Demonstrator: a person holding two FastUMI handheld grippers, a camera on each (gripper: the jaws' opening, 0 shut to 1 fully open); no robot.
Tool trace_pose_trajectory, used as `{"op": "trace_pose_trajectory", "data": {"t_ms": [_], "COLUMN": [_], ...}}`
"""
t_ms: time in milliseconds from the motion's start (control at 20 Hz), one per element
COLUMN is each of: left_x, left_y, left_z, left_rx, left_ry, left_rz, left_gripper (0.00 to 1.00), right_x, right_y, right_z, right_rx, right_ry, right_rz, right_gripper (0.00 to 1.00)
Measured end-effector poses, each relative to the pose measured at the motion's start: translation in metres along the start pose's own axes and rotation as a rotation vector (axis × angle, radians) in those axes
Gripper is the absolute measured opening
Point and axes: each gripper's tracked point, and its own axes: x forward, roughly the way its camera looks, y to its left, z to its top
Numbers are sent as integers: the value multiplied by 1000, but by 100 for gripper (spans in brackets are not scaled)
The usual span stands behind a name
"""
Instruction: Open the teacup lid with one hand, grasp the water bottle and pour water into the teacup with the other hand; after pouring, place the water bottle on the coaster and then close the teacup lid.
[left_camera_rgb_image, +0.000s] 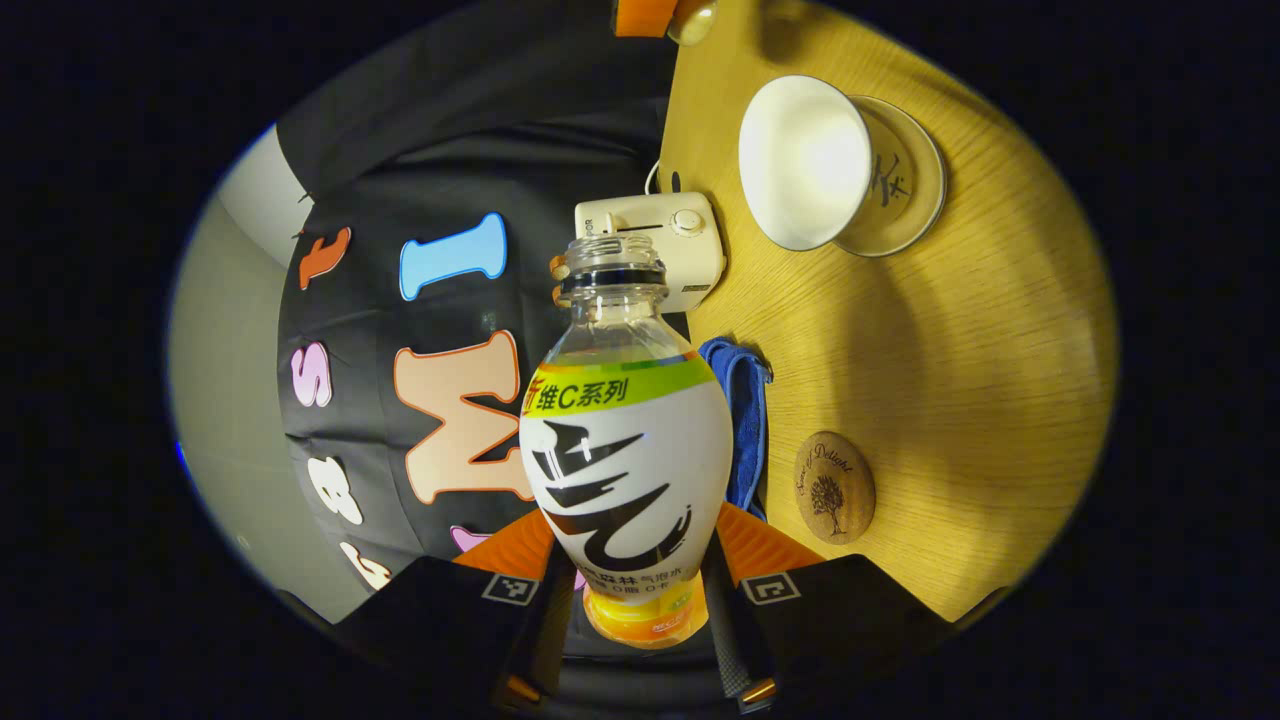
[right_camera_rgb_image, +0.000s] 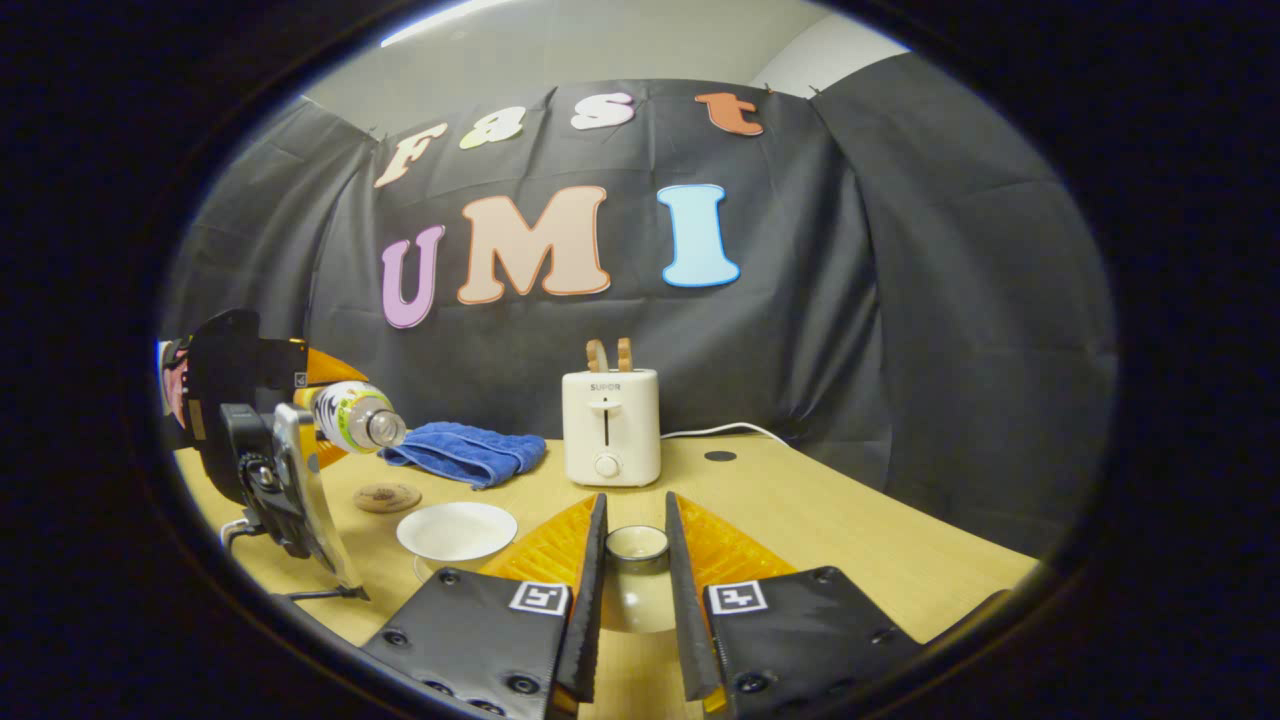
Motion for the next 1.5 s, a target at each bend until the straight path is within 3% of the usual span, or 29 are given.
{"op": "trace_pose_trajectory", "data": {"t_ms": [1500], "left_x": [1], "left_y": [9], "left_z": [8], "left_rx": [364], "left_ry": [-43], "left_rz": [6], "left_gripper": [59], "right_x": [1], "right_y": [1], "right_z": [0], "right_rx": [0], "right_ry": [0], "right_rz": [7], "right_gripper": [36]}}
